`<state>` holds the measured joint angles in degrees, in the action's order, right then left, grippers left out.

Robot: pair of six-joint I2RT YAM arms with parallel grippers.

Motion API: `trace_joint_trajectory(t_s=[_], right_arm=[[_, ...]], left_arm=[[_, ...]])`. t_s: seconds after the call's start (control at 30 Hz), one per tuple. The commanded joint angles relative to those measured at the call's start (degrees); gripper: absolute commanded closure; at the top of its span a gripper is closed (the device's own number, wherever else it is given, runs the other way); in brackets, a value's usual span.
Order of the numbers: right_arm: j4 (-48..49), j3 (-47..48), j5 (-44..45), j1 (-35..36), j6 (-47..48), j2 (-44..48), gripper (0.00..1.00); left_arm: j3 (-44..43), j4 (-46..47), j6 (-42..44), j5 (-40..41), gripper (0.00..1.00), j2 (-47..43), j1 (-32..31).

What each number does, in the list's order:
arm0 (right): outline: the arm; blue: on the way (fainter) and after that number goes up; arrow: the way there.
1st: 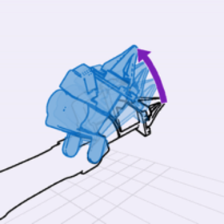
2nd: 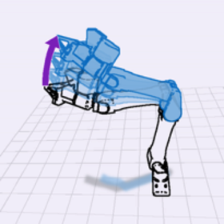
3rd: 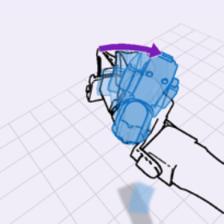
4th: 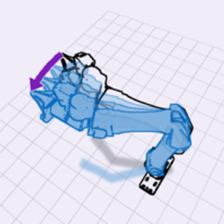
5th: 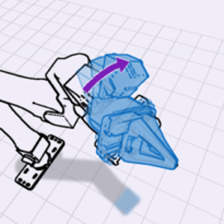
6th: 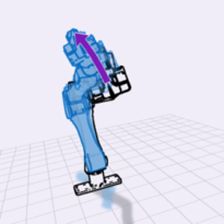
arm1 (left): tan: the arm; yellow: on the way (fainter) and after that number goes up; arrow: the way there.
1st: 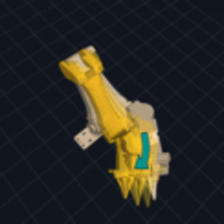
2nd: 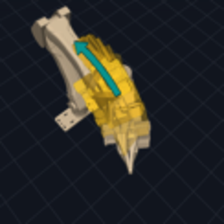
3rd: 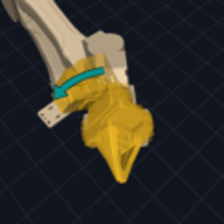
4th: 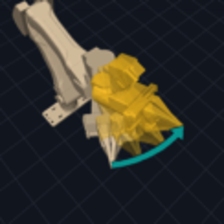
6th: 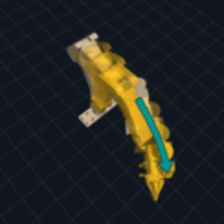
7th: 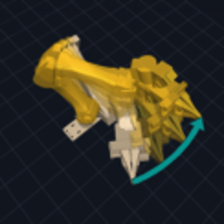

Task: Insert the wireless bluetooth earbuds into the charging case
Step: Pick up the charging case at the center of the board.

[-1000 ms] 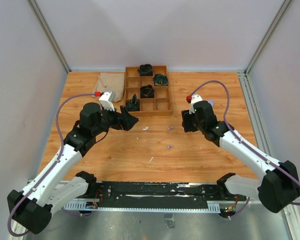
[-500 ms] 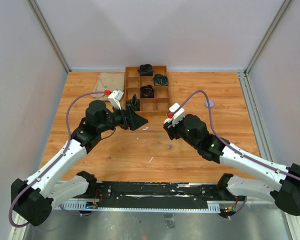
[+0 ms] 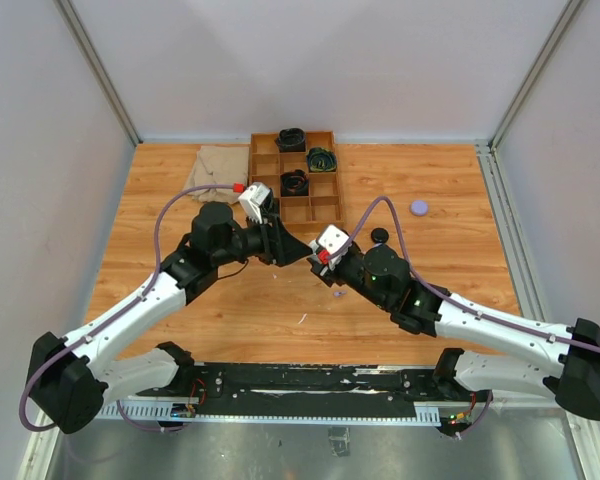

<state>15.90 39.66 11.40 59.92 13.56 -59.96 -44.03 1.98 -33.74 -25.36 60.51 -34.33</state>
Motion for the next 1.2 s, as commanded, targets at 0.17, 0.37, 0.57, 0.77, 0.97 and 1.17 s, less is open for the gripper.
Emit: trace_joint_trajectory(t_s=[0.17,0.37,0.57,0.77,0.97,1.17], right_arm=[[6.28,-1.09,-3.42,1.84,3.41,-0.40,0.56],[7.54,-1.69,-4.81,2.04,3.62,-0.16,0.55],[7.64,-2.06,-4.86,2.04,3.49,-0.10,0.51],[3.96,-1.23,-3.23,1.81,2.99,1.12,0.39],[-0.21,-0.99,-10.44,-1.74,-0.66,3.97,0.28],[0.23,-1.38,-26.25,-8.73,-7.11,7.40,0.25]], left_arm=[[-0.63,5.49,-1.53,-0.91,0.40,2.02,-2.35],[-0.56,6.39,-1.72,-0.85,0.52,2.68,-2.85],[-0.60,6.25,-0.56,-0.83,0.68,2.02,-2.85],[-2.12,1.94,5.06,0.97,0.76,0.50,-2.85],[-4.70,-2.25,11.93,1.88,0.78,-1.78,-2.85],[-7.24,-5.64,19.14,-1.00,0.78,-3.22,-2.85]])
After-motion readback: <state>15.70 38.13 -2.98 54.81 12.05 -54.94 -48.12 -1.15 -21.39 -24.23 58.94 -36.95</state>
